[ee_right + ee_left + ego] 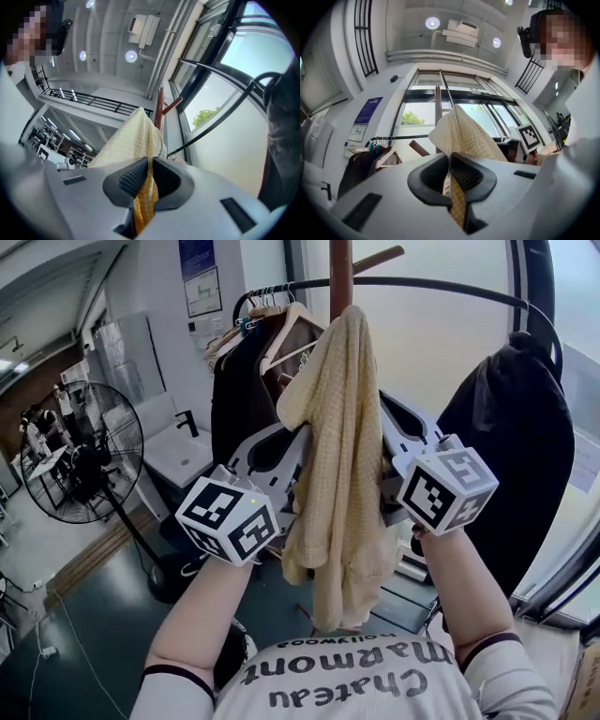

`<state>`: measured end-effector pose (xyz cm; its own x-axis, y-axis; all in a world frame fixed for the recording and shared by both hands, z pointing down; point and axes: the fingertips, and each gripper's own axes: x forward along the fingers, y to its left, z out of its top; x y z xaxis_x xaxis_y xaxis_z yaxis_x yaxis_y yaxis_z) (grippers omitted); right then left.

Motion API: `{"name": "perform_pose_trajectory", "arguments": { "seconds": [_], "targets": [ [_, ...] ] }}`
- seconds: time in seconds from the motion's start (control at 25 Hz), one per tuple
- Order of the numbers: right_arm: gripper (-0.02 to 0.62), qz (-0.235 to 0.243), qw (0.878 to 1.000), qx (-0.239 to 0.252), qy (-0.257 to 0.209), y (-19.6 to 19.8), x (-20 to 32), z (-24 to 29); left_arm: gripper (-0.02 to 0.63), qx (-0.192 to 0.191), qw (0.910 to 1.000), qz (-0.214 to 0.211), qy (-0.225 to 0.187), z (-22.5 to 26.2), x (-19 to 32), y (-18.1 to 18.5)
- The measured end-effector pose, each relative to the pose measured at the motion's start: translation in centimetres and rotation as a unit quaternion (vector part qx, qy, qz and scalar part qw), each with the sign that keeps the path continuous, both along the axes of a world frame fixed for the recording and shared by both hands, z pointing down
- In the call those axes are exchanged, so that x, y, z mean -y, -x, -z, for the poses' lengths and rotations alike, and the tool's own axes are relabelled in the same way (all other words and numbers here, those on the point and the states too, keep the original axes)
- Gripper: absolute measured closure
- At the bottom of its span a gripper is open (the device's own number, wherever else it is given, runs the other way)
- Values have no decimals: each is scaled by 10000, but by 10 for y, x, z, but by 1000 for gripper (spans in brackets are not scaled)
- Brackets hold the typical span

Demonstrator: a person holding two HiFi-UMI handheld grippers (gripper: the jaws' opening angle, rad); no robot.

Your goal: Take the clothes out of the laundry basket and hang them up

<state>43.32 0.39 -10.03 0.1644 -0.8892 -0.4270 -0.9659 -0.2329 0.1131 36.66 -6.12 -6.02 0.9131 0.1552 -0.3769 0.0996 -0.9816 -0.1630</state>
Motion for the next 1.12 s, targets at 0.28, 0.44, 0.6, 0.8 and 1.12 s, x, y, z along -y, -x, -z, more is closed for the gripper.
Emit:
{"name": "perform_pose_trajectory", "arguments": {
  "seconds": [0.28, 0.44, 0.6, 0.8, 1.12],
  "targets": [
    [370, 708, 9949, 620, 368, -2, -28, -42, 462, 306, 9945, 600, 796, -47, -7, 12],
    [370, 889, 9889, 834, 847, 1, -54, -95, 462, 476, 9857, 953, 1308, -90, -28, 29],
    [370, 1281, 9746, 1258, 1338, 13, -74, -159, 462, 848, 9720, 1290, 1772, -147, -62, 49],
    [376, 1736, 9520, 1888, 1670, 44, -86, -234, 530, 1231, 9492, 1955, 2136, -215, -95, 97],
    [535, 2037, 9428, 2028, 1690, 127, -98, -265, 597, 1139, 9089, 3123, 2516, -242, -123, 198]
  ]
}}
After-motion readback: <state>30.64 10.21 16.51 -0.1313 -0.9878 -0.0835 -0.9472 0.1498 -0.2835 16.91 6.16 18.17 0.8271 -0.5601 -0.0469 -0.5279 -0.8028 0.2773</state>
